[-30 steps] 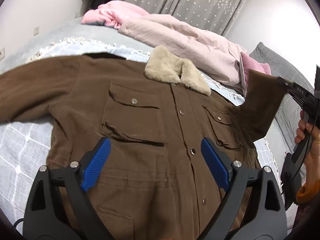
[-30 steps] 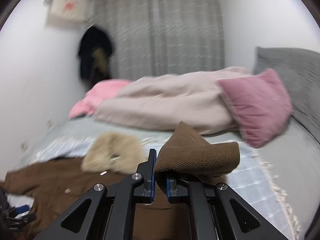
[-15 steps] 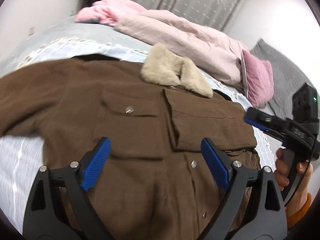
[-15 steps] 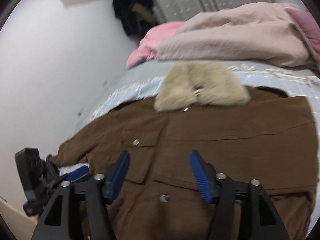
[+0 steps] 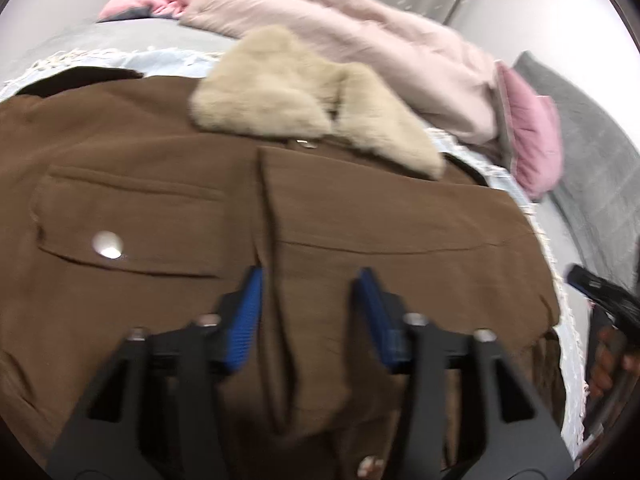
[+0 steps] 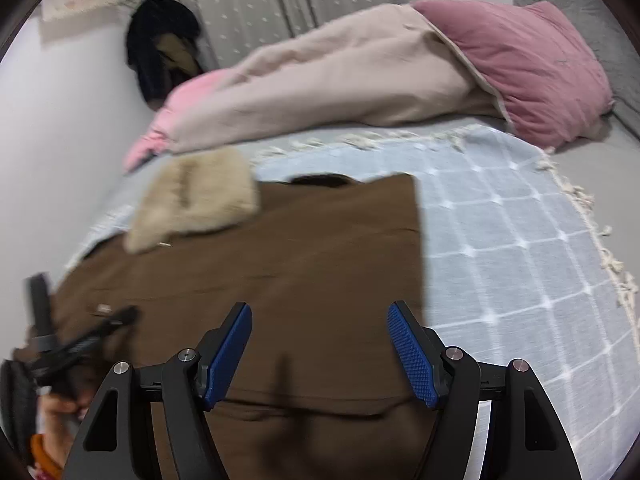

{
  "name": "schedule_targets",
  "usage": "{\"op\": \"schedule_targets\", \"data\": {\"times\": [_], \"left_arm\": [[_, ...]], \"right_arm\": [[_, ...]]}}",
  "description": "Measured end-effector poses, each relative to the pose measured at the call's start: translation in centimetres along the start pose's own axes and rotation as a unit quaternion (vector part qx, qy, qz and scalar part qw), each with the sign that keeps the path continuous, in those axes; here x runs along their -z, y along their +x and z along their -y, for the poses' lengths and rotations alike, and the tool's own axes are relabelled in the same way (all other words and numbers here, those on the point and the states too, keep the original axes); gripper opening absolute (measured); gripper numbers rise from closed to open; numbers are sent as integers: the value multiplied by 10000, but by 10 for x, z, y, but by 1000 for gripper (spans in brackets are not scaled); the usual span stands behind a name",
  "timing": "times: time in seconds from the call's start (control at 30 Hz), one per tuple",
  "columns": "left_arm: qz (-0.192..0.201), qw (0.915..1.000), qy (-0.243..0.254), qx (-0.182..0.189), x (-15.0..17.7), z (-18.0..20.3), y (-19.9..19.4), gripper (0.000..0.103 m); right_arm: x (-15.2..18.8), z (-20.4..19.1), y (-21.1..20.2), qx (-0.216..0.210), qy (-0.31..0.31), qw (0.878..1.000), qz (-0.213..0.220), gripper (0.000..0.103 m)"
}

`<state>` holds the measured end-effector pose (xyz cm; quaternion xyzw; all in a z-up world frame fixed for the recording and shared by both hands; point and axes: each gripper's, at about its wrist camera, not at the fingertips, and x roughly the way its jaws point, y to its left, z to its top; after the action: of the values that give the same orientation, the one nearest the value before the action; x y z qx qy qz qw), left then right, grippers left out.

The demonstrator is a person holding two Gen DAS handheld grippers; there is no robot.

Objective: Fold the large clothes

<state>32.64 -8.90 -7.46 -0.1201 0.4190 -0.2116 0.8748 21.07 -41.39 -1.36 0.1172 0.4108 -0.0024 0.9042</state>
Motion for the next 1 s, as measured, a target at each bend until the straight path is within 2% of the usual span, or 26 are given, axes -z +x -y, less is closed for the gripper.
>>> {"op": "schedule_targets", "data": {"times": [0.07, 0.13, 0.2, 0.3, 0.37, 0.47, 0.5, 0.57, 0.6, 0.63, 0.67, 0.7, 0.73, 0.77, 0.8, 0.83, 0.9, 0.97, 1.0], "left_arm": [[182, 9998, 69, -20, 2, 1, -3, 24], [400, 9986, -76, 345, -4, -4, -10, 11], [824, 9954, -101, 481, -11, -6, -23, 10], [1348, 9907, 133, 96, -20, -1, -35, 9], [1214, 9924, 155, -136, -25, -5, -30, 9], [589, 9968, 32, -531, -29, -14, -7, 15], [549, 9964, -89, -643, -30, -18, -7, 15], [921, 9948, -148, -405, -32, -19, -23, 16], [1070, 9937, -94, -308, -32, -17, -29, 21], [1151, 9932, 27, -173, -32, -12, -33, 25], [1068, 9942, 148, -29, -31, -7, -31, 25], [838, 9962, 232, 55, -30, -4, -23, 25], [618, 9977, 279, 97, -30, -2, -14, 25], [188, 9991, 363, 139, -27, 1, 1, 25], [-43, 9991, 399, 125, -24, 3, 9, 25], [-122, 9989, 457, 61, -23, 5, 12, 25], [11, 9982, 583, 118, -23, 10, 3, 25], [127, 9978, 602, 247, -24, 11, -7, 27], [112, 9978, 598, 264, -23, 10, -8, 31]], "right_arm": [[1, 11, 3, 193, -75, 9998, -9, 71], [-1, 22, 13, 351, -144, 9993, -24, 71], [-7, 32, 23, 462, -119, 9989, 8, 71], [-22, 47, 34, 389, 199, 9990, 131, 71], [-34, 57, 45, 134, 544, 9983, 166, 71], [-49, 73, 69, -80, 1254, 9920, 76, 71], [-53, 77, 78, -143, 1491, 9887, 32, 70], [-57, 81, 89, -206, 1737, 9846, 20, 42], [-60, 79, 93, -294, 1729, 9845, 27, 12], [-65, 73, 93, -295, 1590, 9868, 43, 12], [-69, 65, 87, -73, 1320, 9910, 204, 9], [-74, 56, 80, 242, 879, 9942, 566, 6], [-77, 53, 80, 658, 624, 9931, 743, 5], [-81, 57, 91, 1434, 552, 9868, 505, 5], [-82, 64, 98, 1679, 666, 9832, 266, 5], [-81, 72, 99, 1584, 901, 9831, 155, 6], [-73, 74, 78, 850, 1250, 9878, 387, 8], [-63, 66, 61, 269, 1156, 9923, 353, 21], [-57, 60, 52, 92, 999, 9946, 278, 40]]}}
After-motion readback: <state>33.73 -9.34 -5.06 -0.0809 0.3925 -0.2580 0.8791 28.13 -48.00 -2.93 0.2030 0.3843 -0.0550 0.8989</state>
